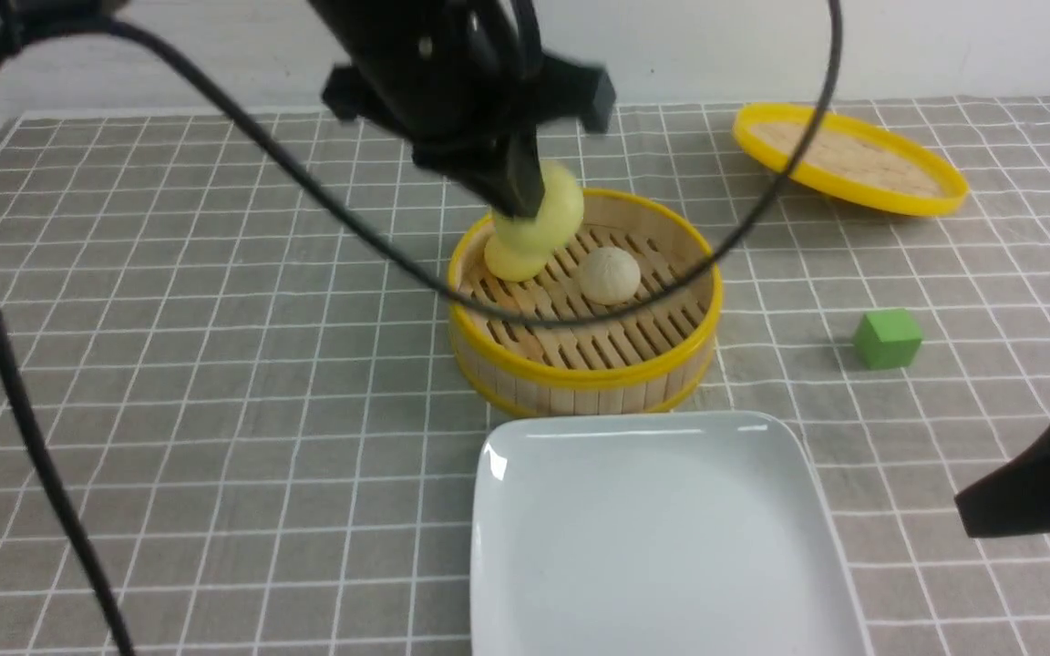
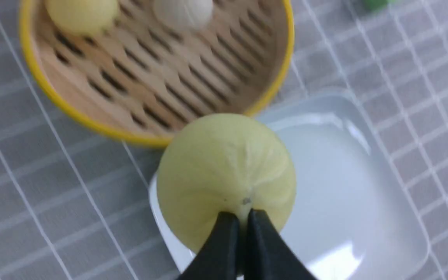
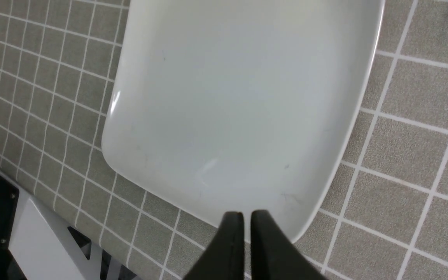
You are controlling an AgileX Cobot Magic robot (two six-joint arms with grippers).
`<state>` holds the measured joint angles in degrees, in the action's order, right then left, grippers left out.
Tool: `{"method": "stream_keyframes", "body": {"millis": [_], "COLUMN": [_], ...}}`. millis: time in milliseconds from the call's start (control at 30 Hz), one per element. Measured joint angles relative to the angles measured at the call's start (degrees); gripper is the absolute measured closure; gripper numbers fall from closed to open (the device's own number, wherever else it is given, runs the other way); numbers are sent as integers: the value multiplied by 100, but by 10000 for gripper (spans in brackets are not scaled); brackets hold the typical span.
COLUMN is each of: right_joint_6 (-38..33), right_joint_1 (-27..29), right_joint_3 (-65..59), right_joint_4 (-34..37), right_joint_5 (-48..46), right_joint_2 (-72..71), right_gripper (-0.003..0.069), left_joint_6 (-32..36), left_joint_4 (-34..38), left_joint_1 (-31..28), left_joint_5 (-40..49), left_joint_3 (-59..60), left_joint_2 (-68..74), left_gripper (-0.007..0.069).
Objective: Put the steamed buns into the plate on the grey tablecloth.
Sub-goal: 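Carry the bun from the bamboo steamer to the plate with the left gripper, then reach into the bamboo steamer and grasp a bun with the left gripper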
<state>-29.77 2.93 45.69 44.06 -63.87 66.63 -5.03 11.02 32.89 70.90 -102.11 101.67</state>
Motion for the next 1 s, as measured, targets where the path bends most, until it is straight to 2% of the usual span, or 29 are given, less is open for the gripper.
{"method": "stream_keyframes", "body": {"millis": [100, 267, 433, 467, 567, 600, 733, 833, 1000], "right_joint_6": [-6, -19, -19, -19, -19, -19, -19, -19, -19], "right_joint_1": [0, 0, 0, 0, 0, 0, 0, 0, 0], "right_joint_3": [0, 0, 0, 0, 0, 0, 0, 0, 0], "right_joint_4": [0, 0, 0, 0, 0, 0, 0, 0, 0], "right_joint_5": [-5, -5, -5, -5, -30, -46, -76, -76, -76], "right_joint_2": [0, 0, 0, 0, 0, 0, 0, 0, 0], "right_gripper": [604, 599, 595, 593, 589, 587, 582, 579, 576], "left_joint_6": [31, -241, -472, -500, -500, -513, -913, -1268, -1234], "left_joint_4": [119, 162, 162, 125, -27, -222, -622, -820, -760], "left_joint_1": [413, 937, 1069, 1068, 1068, 1059, 798, 206, -534], "left_joint_5": [-67, -1051, -1549, -1593, -1661, -1807, -2027, -2097, -1921], "left_joint_3": [1092, 2067, 2180, 2191, 2191, 2191, 1792, 860, -684], "left_joint_2": [48, 169, 174, 174, 179, 179, 214, 423, 1180], "left_gripper": [604, 569, 439, 371, 277, 224, 142, 135, 158]}}
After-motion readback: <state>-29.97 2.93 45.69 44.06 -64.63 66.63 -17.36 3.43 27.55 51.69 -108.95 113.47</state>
